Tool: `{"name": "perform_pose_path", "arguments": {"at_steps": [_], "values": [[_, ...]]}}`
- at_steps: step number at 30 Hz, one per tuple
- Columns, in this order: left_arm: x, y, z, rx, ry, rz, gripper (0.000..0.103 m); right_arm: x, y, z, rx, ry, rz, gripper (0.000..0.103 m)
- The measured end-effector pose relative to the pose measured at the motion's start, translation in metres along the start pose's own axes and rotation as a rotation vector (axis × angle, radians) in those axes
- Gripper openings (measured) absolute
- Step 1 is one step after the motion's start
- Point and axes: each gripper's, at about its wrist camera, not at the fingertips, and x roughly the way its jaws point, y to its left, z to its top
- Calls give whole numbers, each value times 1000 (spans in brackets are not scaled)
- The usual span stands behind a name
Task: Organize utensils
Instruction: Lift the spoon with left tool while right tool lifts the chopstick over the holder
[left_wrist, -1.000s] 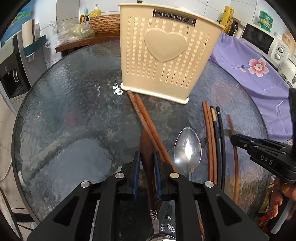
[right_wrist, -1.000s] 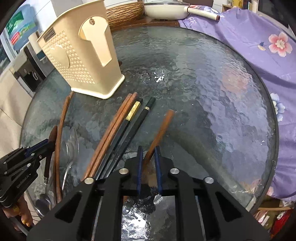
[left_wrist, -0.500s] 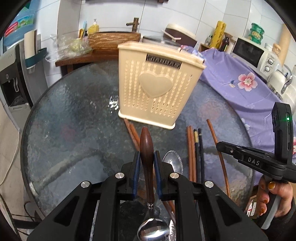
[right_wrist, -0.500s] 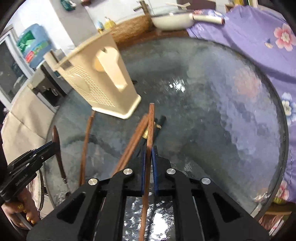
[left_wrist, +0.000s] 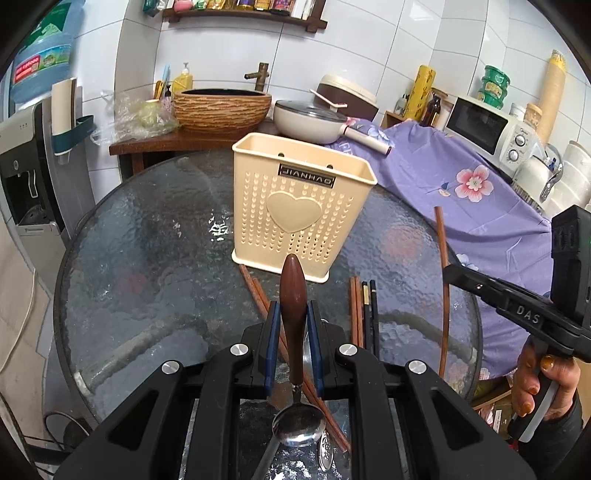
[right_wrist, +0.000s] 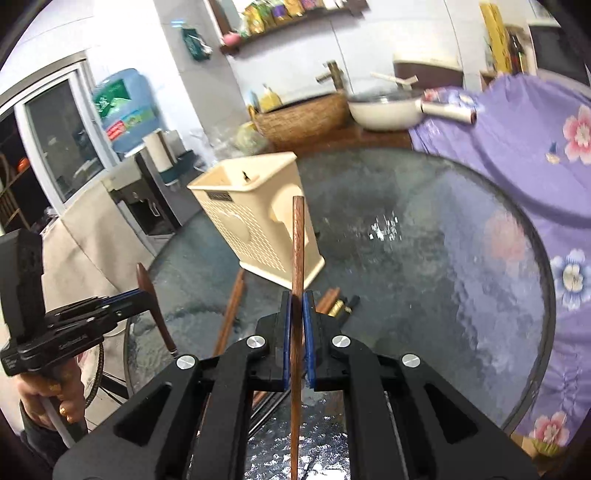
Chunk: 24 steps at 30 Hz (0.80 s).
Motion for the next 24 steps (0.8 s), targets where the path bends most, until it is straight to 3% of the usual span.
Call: {"name": "perform_pose_path", "arguments": {"at_steps": [16, 24], "values": [[-36, -10, 4, 36, -92, -35, 14, -47, 20, 14, -63, -82, 63, 6], [-55, -19, 28, 84, -151, -34, 14, -59, 36, 47, -94, -114, 86, 6]]}}
